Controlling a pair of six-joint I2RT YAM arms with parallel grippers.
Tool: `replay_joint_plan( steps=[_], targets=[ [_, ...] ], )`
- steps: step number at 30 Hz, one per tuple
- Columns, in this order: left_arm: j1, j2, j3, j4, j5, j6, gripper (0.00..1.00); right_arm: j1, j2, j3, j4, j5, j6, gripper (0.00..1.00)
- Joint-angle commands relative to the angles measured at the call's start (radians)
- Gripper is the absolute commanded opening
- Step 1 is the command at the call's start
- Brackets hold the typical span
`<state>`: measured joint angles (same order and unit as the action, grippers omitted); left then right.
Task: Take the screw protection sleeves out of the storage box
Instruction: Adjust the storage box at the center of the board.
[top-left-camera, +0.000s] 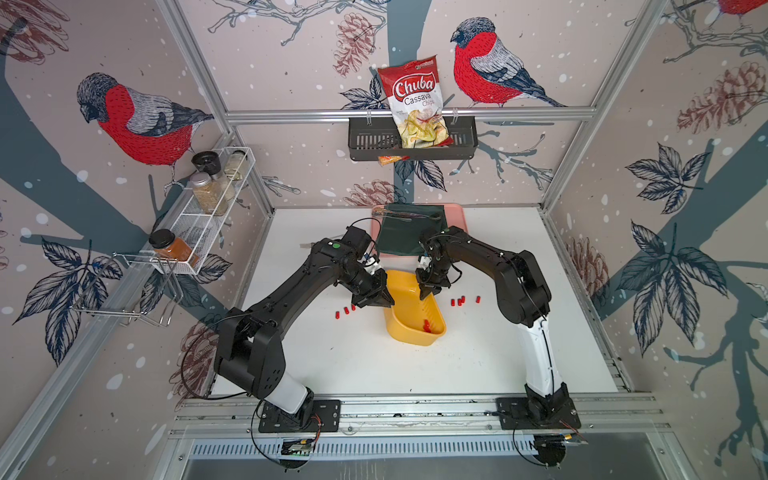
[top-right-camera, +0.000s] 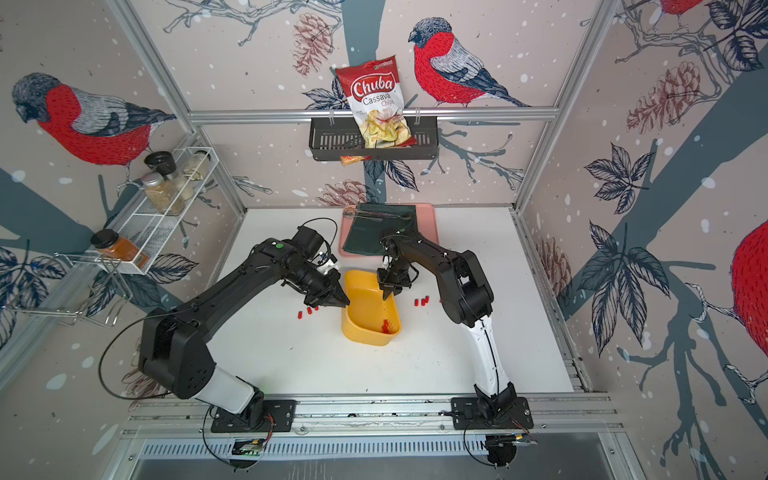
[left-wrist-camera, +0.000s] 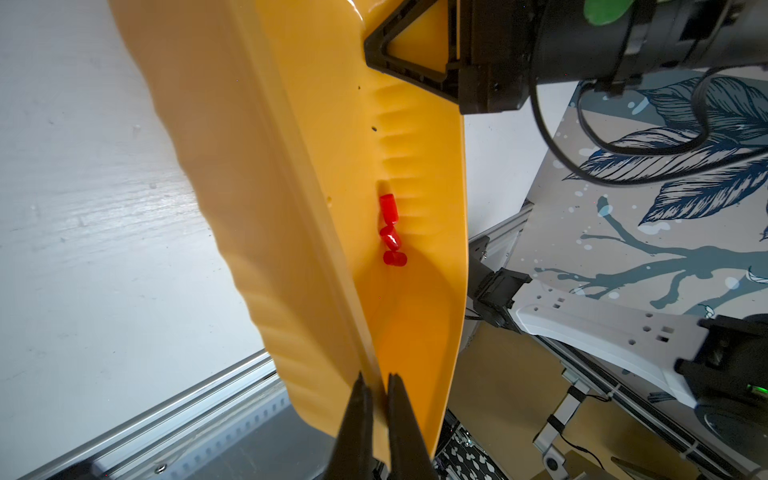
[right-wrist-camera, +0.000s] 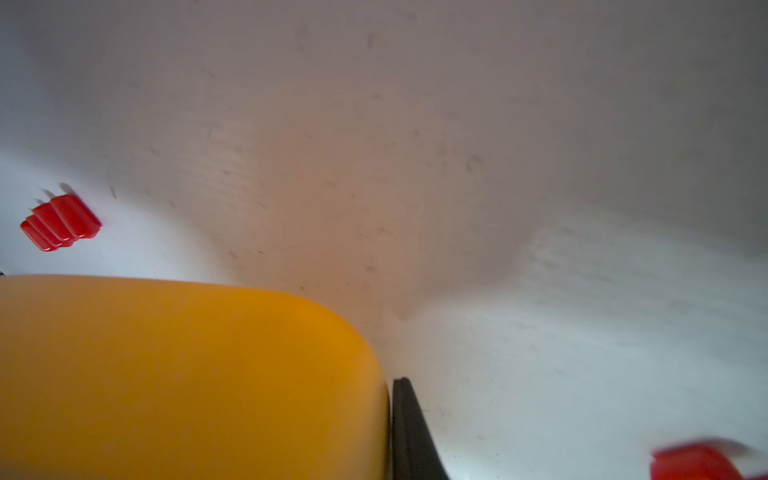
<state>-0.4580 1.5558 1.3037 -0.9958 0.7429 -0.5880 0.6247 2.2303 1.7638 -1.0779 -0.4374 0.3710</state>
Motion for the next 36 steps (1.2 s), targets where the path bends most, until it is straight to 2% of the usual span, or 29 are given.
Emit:
replay_joint_plan(
  steps=[1,8,12,17,20,27,36],
  targets=[
    [-0.001,0.005,0.008,0.177,0.089,0.045,0.05,0.018,0.009,-0.012,-0.039,-0.037,-0.011,0.08],
    [-0.001,-0.014,-0.049,0.21,0.057,0.046,0.03,0.012,-0.005,-0.028,-0.028,-0.006,0.002,0.14],
    [-0.001,-0.078,-0.186,0.307,0.027,0.018,0.01,-0.011,-0.048,-0.064,0.043,0.002,0.051,0.23],
    [-0.001,-0.132,-0.339,0.379,-0.003,-0.017,0.0,-0.014,-0.074,-0.077,0.078,0.011,0.079,0.25],
    [-0.001,-0.151,-0.375,0.4,-0.005,-0.026,0.0,-0.014,-0.073,-0.088,0.085,0.017,0.089,0.25],
    [-0.001,-0.155,-0.445,0.445,-0.024,-0.023,0.0,-0.016,-0.082,-0.083,0.116,0.03,0.121,0.34],
    [-0.001,-0.172,-0.515,0.523,-0.073,-0.039,0.11,-0.029,-0.132,-0.108,0.151,0.08,0.159,0.39]
  ],
)
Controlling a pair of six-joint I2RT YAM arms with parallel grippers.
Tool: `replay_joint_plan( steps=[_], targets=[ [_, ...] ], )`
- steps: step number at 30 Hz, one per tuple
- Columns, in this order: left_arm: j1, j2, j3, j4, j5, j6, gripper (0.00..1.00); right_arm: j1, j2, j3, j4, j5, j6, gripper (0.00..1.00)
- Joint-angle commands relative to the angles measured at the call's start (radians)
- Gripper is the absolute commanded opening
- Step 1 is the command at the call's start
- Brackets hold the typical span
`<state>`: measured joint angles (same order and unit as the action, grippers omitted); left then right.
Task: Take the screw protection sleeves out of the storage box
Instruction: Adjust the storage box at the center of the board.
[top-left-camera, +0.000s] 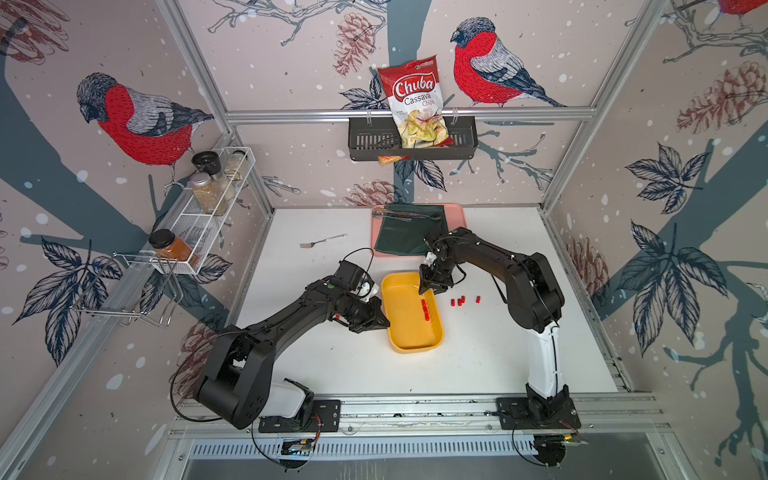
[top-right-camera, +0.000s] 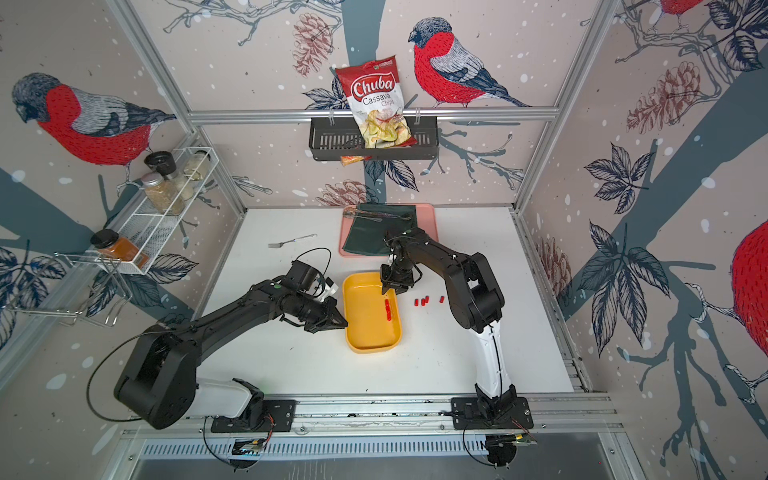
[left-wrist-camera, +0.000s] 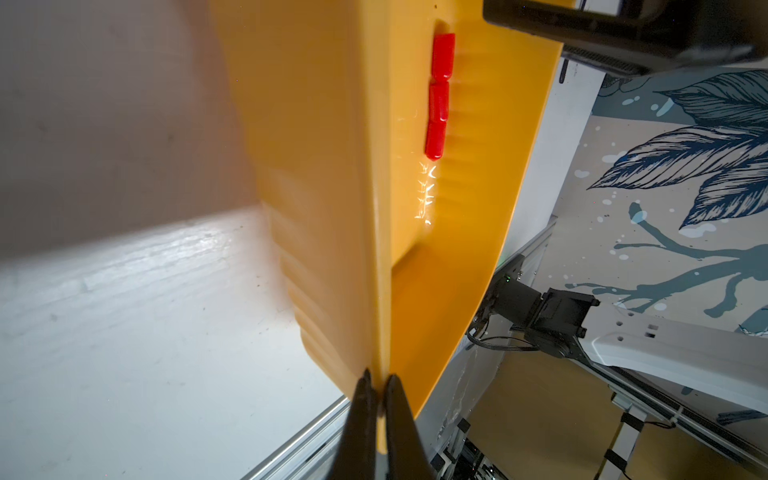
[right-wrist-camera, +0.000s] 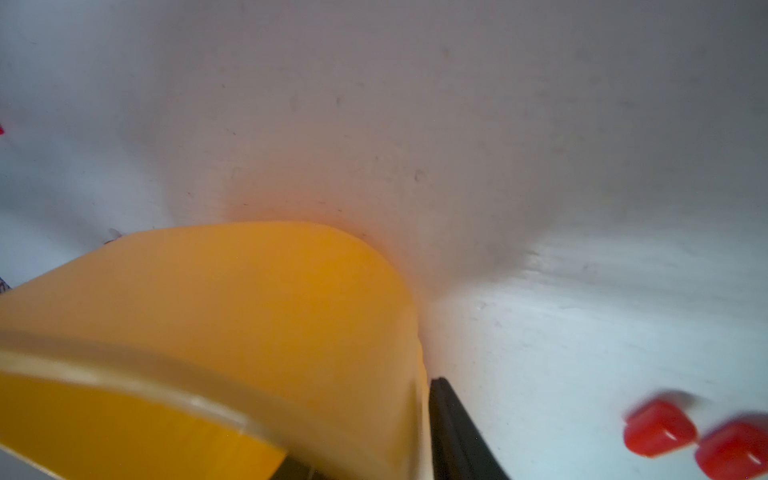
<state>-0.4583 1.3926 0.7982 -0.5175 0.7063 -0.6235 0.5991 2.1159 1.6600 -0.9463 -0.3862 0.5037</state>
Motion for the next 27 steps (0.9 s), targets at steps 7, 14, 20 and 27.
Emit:
replay_joint_plan(
  steps=[7,14,20,27],
  targets=[
    [0.0,0.001,-0.008,0.062,-0.066,0.005,0.32,-0.021,-0.041,-0.002,0.022,0.067,0.038,0.43],
    [0.0,-0.015,-0.01,0.067,-0.069,0.004,0.45,-0.025,-0.071,0.03,-0.007,0.128,0.051,0.44],
    [0.0,-0.043,0.025,0.025,-0.101,0.003,0.58,-0.011,-0.107,0.166,-0.137,0.292,0.077,0.43],
    [0.0,-0.166,0.076,-0.002,-0.225,-0.001,0.62,0.175,-0.091,0.292,-0.327,0.437,0.204,0.4]
  ],
)
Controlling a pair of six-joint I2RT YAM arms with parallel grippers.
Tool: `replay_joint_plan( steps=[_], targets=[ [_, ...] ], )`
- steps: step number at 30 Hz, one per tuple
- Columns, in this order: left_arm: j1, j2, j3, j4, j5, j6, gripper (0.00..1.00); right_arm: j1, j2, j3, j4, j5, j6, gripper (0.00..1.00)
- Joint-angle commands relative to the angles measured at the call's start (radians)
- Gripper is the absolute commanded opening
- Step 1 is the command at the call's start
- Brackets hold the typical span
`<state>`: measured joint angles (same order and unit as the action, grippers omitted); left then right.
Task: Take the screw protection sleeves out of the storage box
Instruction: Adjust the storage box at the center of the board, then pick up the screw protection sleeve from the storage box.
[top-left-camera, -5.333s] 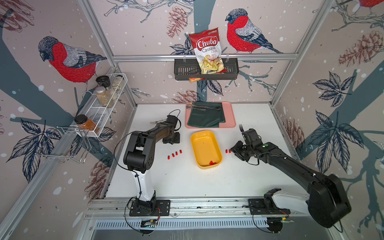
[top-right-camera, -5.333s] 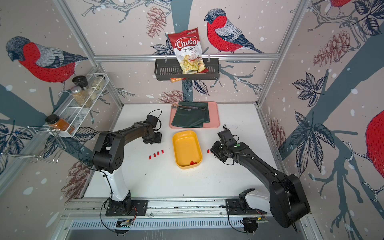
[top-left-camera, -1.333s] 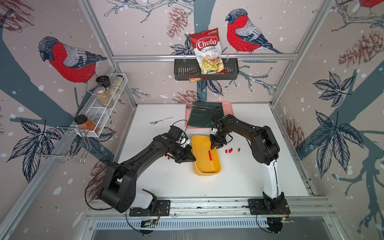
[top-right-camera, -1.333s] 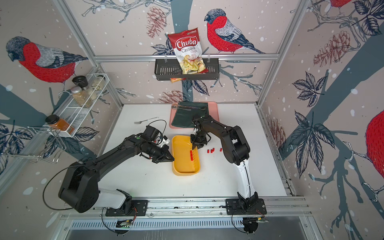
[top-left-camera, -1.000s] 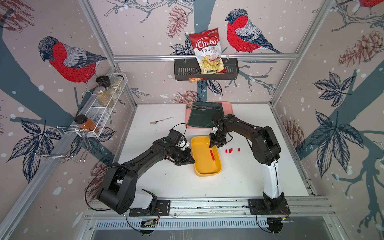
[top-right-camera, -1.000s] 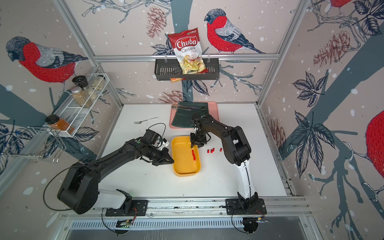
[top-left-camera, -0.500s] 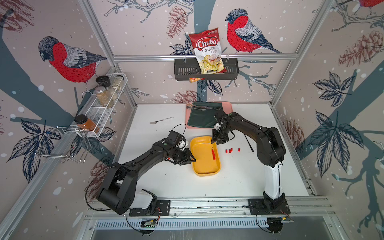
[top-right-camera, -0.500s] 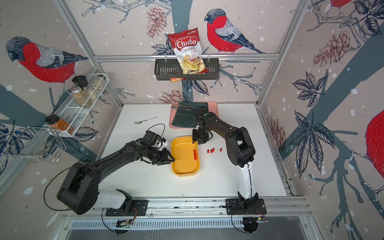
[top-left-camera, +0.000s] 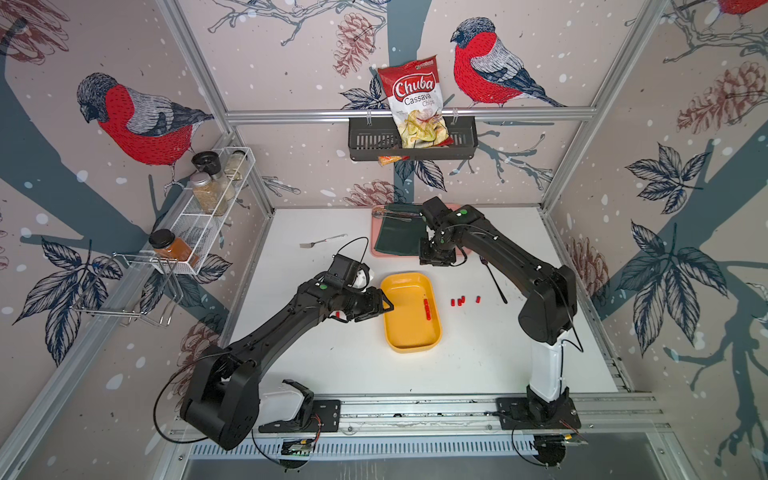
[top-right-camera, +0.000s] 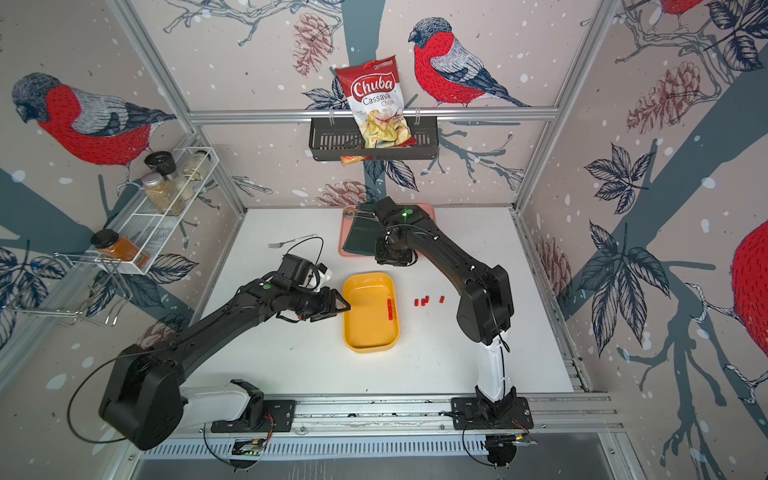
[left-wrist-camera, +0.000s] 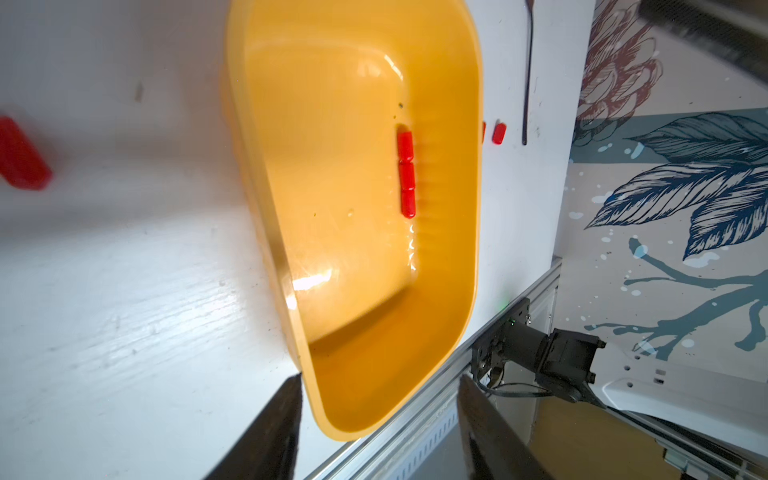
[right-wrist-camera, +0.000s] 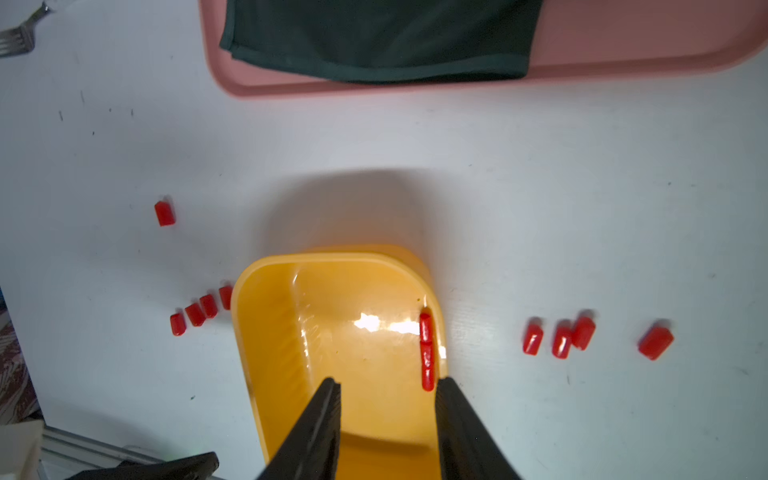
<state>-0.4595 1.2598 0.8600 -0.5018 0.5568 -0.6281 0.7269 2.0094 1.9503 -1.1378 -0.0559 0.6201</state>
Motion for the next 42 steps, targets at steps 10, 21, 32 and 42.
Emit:
replay_joint_plan(
  steps=[10,21,32,42],
  targets=[
    [0.002,-0.119,-0.049,0.031,-0.116,0.03,0.59,0.202,0.141,-0.065,-0.172,0.219,0.211,0.37],
    [0.003,-0.132,-0.131,0.107,-0.059,0.03,0.58,0.211,0.222,-0.062,-0.173,0.274,0.235,0.36],
    [0.002,-0.128,-0.196,0.155,-0.049,0.024,0.58,0.196,0.265,-0.065,-0.103,0.312,0.236,0.32],
    [0.002,-0.133,-0.221,0.16,-0.061,0.025,0.57,0.19,0.284,-0.106,-0.063,0.357,0.237,0.27]
  ],
)
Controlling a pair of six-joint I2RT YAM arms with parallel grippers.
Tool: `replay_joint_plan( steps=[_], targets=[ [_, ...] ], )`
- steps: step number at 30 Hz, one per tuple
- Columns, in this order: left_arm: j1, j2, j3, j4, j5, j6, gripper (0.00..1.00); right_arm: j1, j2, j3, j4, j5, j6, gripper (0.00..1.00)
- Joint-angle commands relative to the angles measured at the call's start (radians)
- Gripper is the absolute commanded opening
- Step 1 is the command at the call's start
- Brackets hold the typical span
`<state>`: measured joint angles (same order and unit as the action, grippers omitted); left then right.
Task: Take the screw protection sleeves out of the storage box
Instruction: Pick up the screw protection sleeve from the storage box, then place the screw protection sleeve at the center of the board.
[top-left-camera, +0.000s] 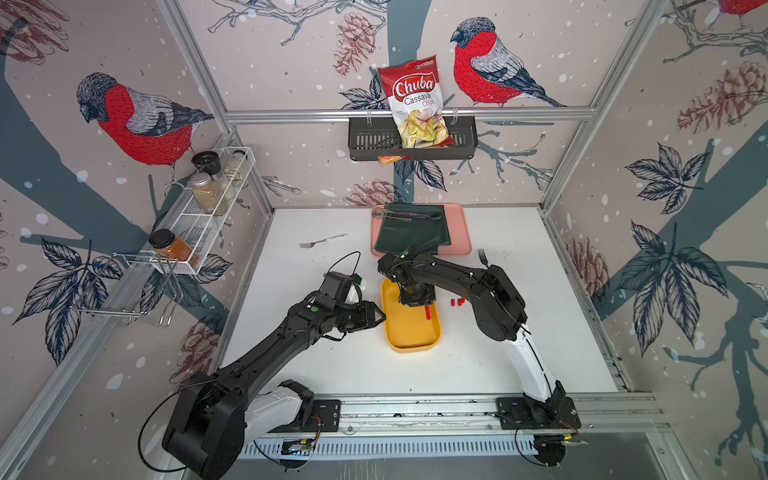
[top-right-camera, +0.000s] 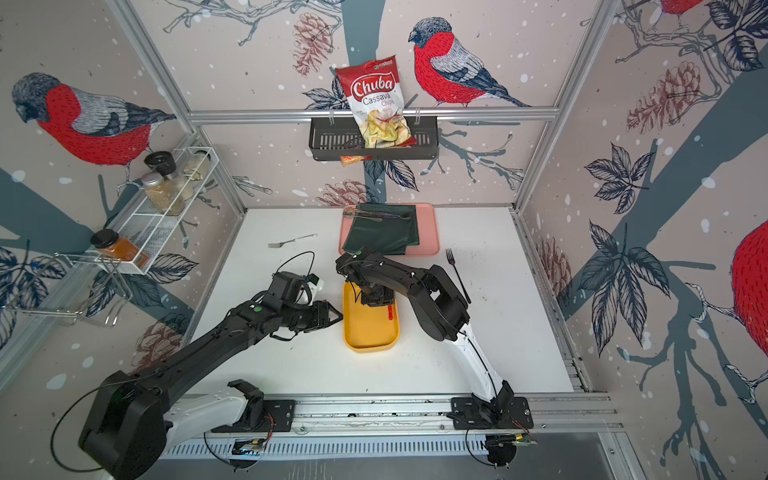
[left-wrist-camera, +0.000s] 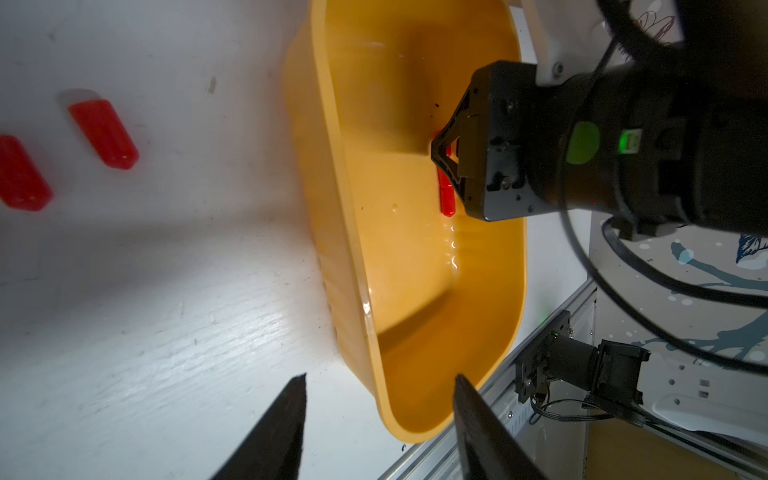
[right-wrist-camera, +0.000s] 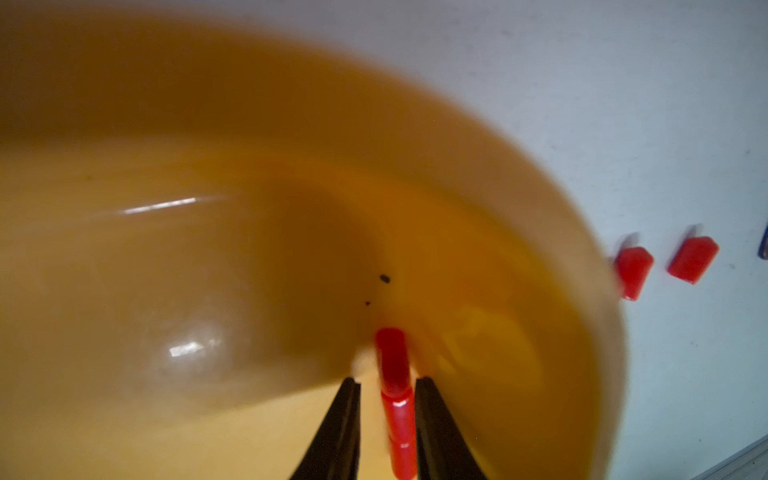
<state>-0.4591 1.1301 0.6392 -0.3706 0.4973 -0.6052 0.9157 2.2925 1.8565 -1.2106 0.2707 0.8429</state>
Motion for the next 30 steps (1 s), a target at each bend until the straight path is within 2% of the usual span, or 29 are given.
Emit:
replay_joint_plan(
  steps=[1,10,15,20,24,30],
  targets=[
    [0.001,-0.003,0.001,0.029,-0.002,0.001,0.57,-0.003,-0.001,-0.018,0.017,0.03,0.015,0.25],
    [0.002,0.011,0.002,0.04,-0.013,-0.006,0.57,-0.009,0.0,-0.028,0.036,0.028,0.005,0.04],
    [0.002,0.026,0.015,0.029,-0.018,0.004,0.57,-0.002,-0.064,-0.015,0.043,0.018,0.004,0.03],
    [0.003,0.044,0.034,0.026,-0.027,0.016,0.57,-0.01,-0.228,-0.033,0.1,-0.043,0.015,0.02],
    [0.002,0.054,0.055,0.021,-0.023,0.022,0.57,-0.079,-0.419,-0.192,0.158,-0.069,0.023,0.02],
    [0.003,0.062,0.072,0.014,-0.029,0.031,0.58,-0.271,-0.688,-0.571,0.321,-0.119,-0.033,0.02]
  ],
)
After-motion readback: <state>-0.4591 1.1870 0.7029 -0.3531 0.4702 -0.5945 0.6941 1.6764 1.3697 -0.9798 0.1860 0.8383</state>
